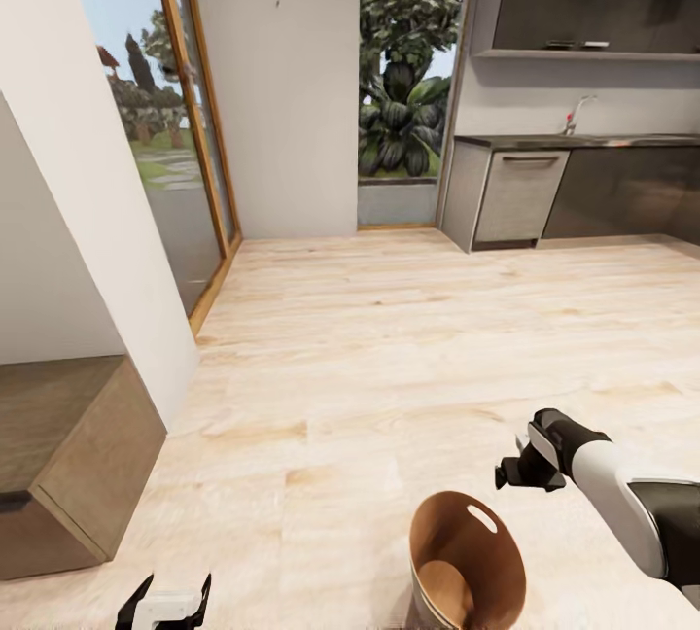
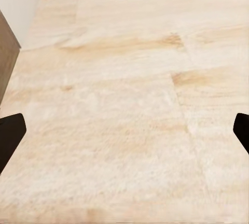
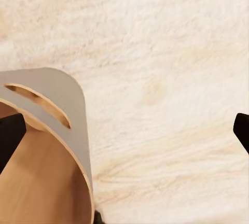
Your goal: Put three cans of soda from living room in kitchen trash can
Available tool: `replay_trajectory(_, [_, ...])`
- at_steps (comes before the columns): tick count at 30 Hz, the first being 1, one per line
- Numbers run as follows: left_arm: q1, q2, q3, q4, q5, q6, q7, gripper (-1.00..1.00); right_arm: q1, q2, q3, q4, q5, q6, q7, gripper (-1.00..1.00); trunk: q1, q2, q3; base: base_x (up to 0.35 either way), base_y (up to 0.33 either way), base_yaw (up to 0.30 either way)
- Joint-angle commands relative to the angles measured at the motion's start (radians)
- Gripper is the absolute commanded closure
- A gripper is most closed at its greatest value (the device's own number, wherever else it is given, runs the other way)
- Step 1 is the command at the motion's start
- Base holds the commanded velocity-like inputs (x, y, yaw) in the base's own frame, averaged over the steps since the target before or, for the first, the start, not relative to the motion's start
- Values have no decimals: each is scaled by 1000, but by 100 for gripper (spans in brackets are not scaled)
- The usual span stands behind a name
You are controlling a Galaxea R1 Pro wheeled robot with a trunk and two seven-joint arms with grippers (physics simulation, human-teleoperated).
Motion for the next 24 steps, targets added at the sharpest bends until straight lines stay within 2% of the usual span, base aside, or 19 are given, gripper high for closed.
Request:
replay_trajectory(1, [0,0,0,0,0,0,0,-100,0,0,0,0,0,0,0,-100,0,0,-4,0,0,0])
replay_trajectory(14, [2,-1,0,-5,8,-1,0,-100,19,7,1,-6,1,-1,0,-100,1,-1,-8,-5,8,0])
replay_trajectory(24, [2,-2,0,-7,9,-1,0,-100,23,7,1,-8,1,-2,0,-100,1,-1,-8,-143,143,0])
